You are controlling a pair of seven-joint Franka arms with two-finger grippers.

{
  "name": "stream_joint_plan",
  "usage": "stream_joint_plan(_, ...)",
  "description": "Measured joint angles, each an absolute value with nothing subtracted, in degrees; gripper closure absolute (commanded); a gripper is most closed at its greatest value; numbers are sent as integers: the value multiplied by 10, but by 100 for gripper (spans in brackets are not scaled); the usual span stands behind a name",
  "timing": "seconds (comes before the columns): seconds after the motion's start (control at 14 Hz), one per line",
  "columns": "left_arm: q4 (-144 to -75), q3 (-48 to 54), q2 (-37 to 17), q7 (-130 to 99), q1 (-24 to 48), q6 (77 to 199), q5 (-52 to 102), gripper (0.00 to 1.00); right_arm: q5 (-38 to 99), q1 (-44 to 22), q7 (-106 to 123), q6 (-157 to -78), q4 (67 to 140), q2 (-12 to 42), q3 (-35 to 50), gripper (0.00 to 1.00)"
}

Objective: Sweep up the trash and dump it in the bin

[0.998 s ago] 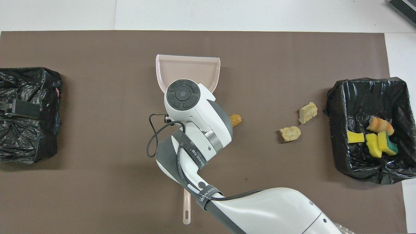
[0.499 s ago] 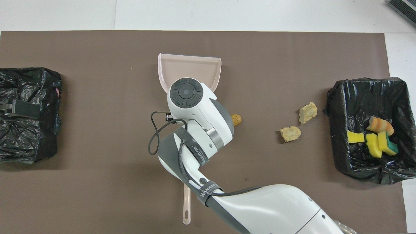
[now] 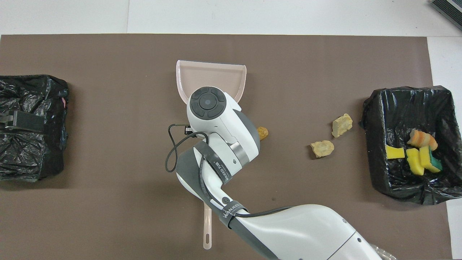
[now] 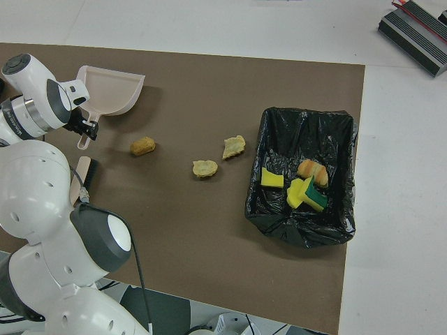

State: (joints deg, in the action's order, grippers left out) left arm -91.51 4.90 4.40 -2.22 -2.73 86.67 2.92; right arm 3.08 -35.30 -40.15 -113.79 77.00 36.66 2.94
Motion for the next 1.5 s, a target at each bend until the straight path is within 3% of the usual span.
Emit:
stream_joint_plan(0.29, -915, 49, 44, -22, -27, 867, 29, 0, 31, -352, -402, -1138, 771, 367, 29, 71)
stream_joint_plan(1.28, -915, 49, 44, -22, -27, 867, 29, 0, 31, -348, -402, -1137, 773, 367, 29, 63)
stream_joint_plan(1.35, -915, 49, 44, -22, -27, 866, 29, 0, 31, -348, -402, -1137, 773, 367, 29, 58)
stream_joint_plan(1.43, -915, 49, 44, -22, -27, 866, 29, 0, 31, -348, -402, -1137, 773, 367, 29, 1)
stream_joint_plan(1.5, -915, 49, 44, -22, -27, 865, 29, 0, 31, -348, -402, -1137, 773, 366, 29, 0)
